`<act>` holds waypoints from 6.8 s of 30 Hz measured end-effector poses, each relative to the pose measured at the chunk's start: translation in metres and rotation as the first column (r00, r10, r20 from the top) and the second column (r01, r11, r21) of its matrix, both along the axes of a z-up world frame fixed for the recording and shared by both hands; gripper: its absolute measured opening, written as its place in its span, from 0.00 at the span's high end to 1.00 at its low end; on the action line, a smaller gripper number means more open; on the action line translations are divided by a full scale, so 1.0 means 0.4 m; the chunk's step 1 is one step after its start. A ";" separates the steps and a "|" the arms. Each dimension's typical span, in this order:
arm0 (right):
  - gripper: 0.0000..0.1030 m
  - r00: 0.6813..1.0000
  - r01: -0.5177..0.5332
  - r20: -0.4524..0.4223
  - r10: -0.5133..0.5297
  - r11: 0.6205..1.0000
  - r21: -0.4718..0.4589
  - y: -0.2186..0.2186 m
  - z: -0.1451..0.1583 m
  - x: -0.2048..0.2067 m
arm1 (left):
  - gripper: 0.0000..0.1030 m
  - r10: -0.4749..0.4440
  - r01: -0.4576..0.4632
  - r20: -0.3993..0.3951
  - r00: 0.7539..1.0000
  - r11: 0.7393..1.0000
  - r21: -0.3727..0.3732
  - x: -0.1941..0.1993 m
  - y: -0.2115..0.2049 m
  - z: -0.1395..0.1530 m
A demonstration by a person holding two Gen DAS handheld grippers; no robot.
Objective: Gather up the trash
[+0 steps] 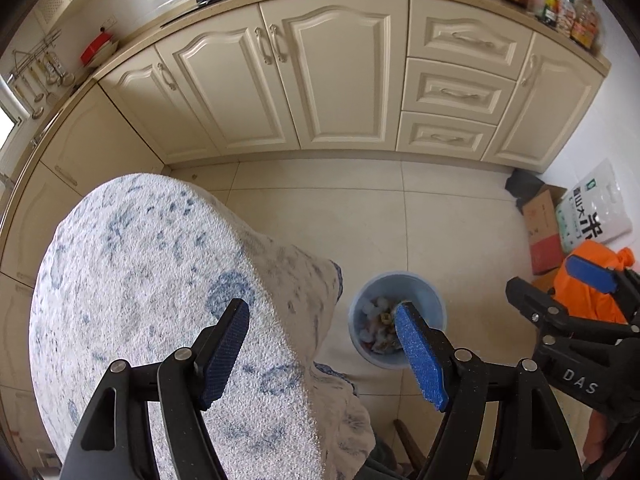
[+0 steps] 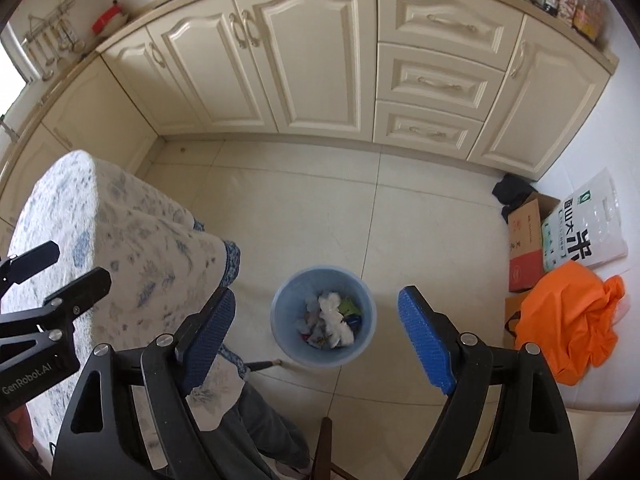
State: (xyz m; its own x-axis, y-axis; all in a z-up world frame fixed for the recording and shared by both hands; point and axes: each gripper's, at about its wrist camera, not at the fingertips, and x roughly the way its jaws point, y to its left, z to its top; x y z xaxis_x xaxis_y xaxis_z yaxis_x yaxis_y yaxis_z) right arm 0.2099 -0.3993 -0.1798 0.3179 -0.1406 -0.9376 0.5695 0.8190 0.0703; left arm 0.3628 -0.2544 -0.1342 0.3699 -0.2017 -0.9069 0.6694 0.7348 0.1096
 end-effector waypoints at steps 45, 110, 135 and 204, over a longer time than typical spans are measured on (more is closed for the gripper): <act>0.01 0.900 -0.115 0.390 0.194 0.969 -0.216 0.177 0.190 -0.123 | 0.30 0.507 -0.463 0.215 0.835 0.858 -0.222 -0.301 0.295 0.097; 0.00 0.655 -0.079 0.599 0.460 0.831 -0.551 0.456 0.374 -0.529 | 0.01 0.729 -0.497 0.488 0.481 0.684 -0.533 -1.039 0.534 0.185; 0.00 0.650 -0.065 0.603 0.462 0.825 -0.562 0.472 0.366 -0.532 | 0.01 0.733 -0.503 0.488 0.474 0.680 -0.533 -1.042 0.539 0.174; 0.00 0.822 -0.053 0.459 0.336 0.848 -0.527 0.425 0.297 -0.507 | 0.01 0.655 -0.498 0.387 0.649 0.751 -0.435 -0.937 0.487 0.152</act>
